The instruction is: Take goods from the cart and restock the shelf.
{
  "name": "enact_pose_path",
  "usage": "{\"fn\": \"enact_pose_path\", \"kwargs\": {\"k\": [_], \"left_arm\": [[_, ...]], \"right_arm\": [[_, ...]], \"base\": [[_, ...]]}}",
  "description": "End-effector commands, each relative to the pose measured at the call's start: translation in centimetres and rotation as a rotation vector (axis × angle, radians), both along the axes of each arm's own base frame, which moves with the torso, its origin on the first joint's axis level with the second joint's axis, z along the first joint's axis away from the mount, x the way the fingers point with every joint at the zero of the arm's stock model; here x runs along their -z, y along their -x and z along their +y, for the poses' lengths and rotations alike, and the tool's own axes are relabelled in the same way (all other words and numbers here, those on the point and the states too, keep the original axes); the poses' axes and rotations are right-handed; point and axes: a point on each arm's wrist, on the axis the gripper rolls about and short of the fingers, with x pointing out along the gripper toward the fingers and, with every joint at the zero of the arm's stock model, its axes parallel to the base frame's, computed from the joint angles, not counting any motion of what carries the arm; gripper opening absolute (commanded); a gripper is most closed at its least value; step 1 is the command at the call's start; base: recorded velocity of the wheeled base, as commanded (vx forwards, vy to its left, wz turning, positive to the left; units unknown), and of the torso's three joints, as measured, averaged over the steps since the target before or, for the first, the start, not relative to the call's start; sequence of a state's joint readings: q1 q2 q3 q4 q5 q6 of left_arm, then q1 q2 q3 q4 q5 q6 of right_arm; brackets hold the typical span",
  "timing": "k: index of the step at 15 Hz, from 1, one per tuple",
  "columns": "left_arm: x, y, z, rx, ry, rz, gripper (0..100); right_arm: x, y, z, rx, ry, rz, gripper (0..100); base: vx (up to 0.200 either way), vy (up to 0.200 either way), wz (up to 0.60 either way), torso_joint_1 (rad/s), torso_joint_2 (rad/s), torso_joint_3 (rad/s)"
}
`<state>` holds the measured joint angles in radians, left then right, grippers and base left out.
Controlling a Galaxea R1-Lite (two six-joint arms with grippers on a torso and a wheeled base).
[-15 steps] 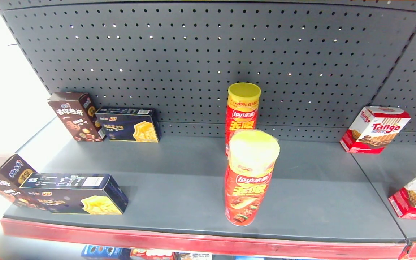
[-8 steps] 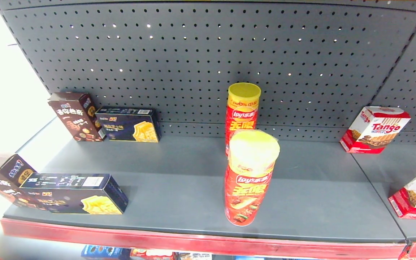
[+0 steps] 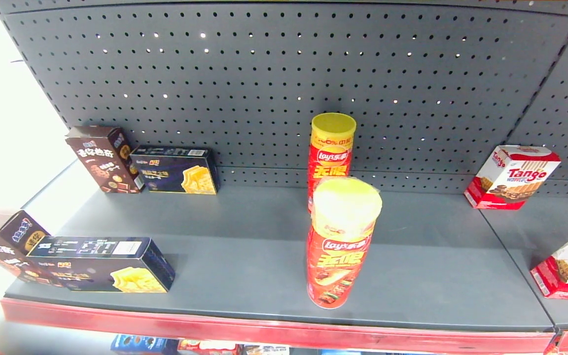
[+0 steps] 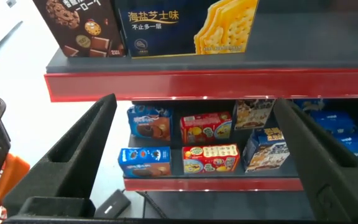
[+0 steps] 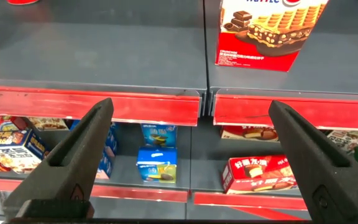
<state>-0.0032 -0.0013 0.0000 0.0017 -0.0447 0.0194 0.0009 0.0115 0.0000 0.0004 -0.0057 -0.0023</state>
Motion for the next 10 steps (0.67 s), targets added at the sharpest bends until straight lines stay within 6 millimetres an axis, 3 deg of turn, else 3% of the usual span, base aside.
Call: {"fn": "enact_pose_path", "kwargs": {"k": [1, 2, 4, 10], "left_arm": [[0.00, -0.01, 0.00, -0.002, 0.001, 0.001, 100], [0.00, -0.01, 0.01, -0.003, 0.002, 0.001, 100], [0.00, -0.01, 0.01, -0.006, 0.006, 0.001, 100], [0.00, -0.01, 0.01, -0.008, 0.006, 0.001, 100]], "right_arm": [[-0.01, -0.02, 0.00, 0.000, 0.002, 0.002, 100], [0.01, -0.02, 0.00, 0.000, 0.004, 0.003, 100], [-0.01, -0.01, -0.01, 0.001, -0.001, 0.000, 100], [-0.01, -0.02, 0.00, 0.000, 0.001, 0.002, 100]], "base": [[0.000, 0.000, 0.00, 0.000, 0.00, 0.000], [0.000, 0.000, 0.00, 0.000, 0.00, 0.000], [0.000, 0.000, -0.60, 0.002, 0.00, 0.000], [0.000, 0.000, 0.00, 0.000, 0.00, 0.000]]}}
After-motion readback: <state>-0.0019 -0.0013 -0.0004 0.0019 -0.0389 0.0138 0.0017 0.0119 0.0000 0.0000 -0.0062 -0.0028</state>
